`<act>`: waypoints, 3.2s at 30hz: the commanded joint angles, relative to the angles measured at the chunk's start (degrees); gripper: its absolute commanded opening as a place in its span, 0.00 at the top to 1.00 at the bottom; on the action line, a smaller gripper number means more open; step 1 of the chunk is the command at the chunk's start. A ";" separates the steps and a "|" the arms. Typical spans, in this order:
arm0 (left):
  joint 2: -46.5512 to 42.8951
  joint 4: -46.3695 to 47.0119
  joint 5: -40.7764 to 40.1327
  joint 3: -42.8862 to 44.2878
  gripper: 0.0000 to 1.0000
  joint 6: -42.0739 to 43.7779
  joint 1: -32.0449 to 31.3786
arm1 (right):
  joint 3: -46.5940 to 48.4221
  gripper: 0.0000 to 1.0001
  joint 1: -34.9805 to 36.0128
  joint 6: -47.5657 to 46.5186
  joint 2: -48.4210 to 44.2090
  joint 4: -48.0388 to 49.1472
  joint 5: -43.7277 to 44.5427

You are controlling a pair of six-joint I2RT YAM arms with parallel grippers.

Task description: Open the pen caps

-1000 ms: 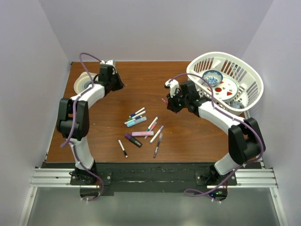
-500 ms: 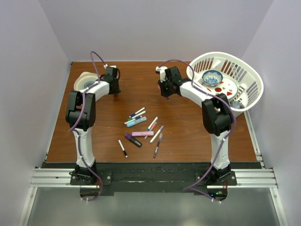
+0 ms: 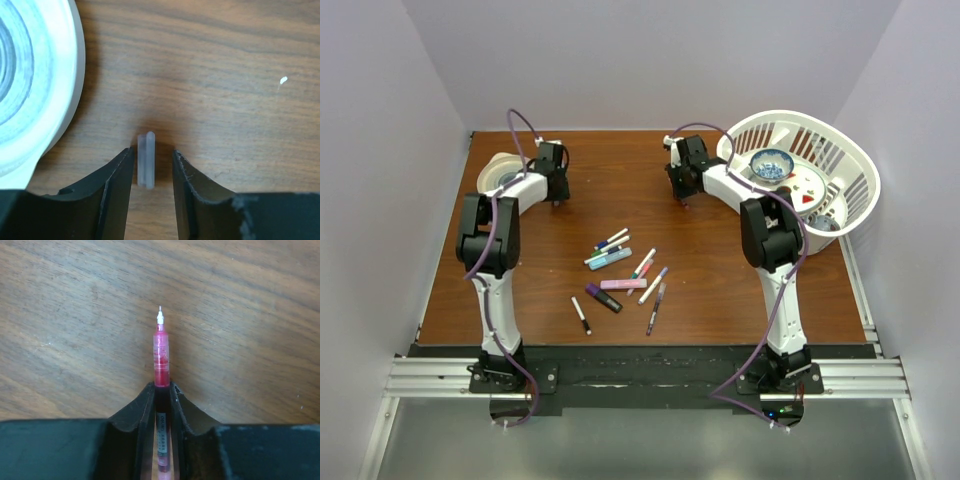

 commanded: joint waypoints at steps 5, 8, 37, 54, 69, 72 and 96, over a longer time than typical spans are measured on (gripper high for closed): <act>-8.65 0.74 5.43 -1.29 0.52 0.30 0.43 | 0.85 0.70 -0.42 0.28 -1.61 -1.80 1.66; -12.25 1.09 7.19 -2.52 0.48 0.48 0.52 | 0.06 0.64 -0.60 -2.27 -3.98 -1.80 1.31; -76.16 9.00 17.21 -47.08 0.00 1.45 0.43 | -24.55 0.24 20.04 -78.85 -34.68 -31.45 -38.09; -78.98 4.43 2.47 -44.89 0.02 -1.62 0.43 | -16.46 0.34 34.56 -41.65 -19.47 -13.67 -10.74; -78.89 1.36 -9.67 -43.66 0.00 -6.20 0.43 | -19.45 0.39 34.47 -38.31 -15.68 -12.26 -8.98; -78.97 1.27 -10.21 -43.57 0.00 -6.46 0.43 | -19.01 0.41 34.47 -38.05 -14.63 -12.44 -8.45; -78.80 2.85 -3.80 -44.36 0.00 -5.06 0.43 | -14.27 1.00 31.75 -34.80 -17.61 -14.81 -12.48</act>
